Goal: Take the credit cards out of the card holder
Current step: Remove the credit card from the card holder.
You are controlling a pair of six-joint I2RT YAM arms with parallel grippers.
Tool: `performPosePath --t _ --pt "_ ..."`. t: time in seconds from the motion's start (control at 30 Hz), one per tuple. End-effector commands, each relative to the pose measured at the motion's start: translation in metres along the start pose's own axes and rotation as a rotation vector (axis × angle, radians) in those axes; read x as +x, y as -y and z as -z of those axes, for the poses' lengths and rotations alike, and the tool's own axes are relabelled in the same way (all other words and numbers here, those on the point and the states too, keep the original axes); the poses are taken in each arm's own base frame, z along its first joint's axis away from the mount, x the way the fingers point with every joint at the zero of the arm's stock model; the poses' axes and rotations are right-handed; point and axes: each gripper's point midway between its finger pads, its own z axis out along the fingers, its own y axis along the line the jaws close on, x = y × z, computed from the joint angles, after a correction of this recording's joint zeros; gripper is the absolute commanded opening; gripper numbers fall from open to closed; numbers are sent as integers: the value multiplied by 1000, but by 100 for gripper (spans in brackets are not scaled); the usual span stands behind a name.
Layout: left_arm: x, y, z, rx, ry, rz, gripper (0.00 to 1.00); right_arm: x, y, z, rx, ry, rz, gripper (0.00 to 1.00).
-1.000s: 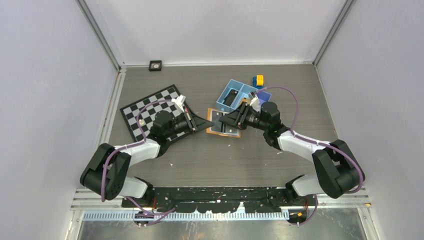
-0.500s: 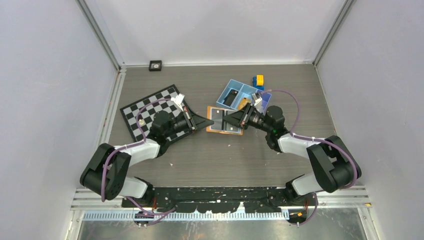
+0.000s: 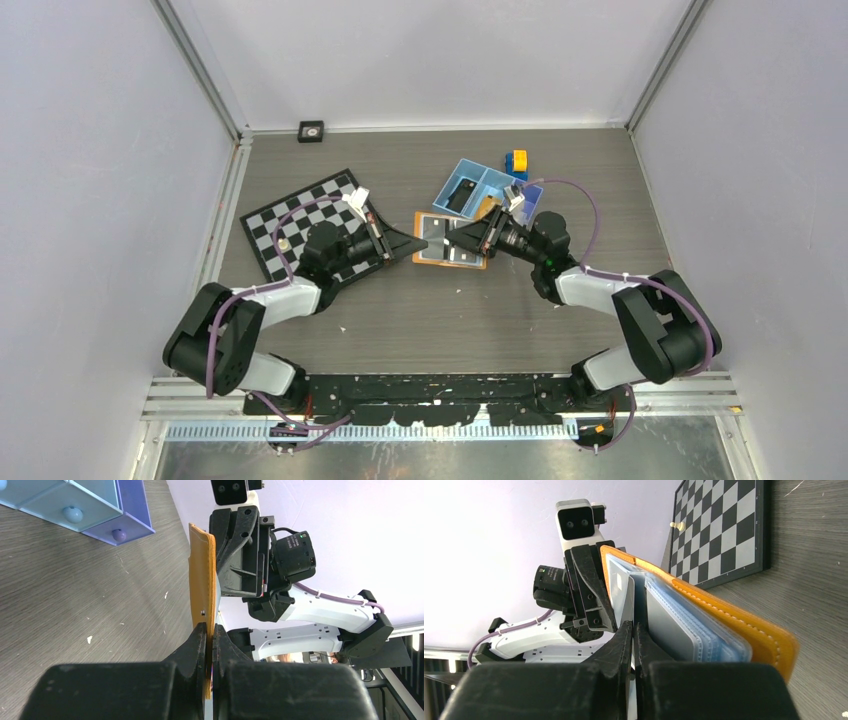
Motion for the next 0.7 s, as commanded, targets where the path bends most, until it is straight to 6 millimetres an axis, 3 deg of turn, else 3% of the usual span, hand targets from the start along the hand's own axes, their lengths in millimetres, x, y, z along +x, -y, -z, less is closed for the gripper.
performPosePath --t 0.0,0.27,0.67 --pt "-3 16 -4 59 -11 -43 0 9 -25 -5 -84 -50 62 3" --pt "-6 15 3 30 25 -74 16 -1 2 2 83 13 85 1" --pt "-19 15 15 9 98 -93 9 -10 6 8 93 49 68 1"
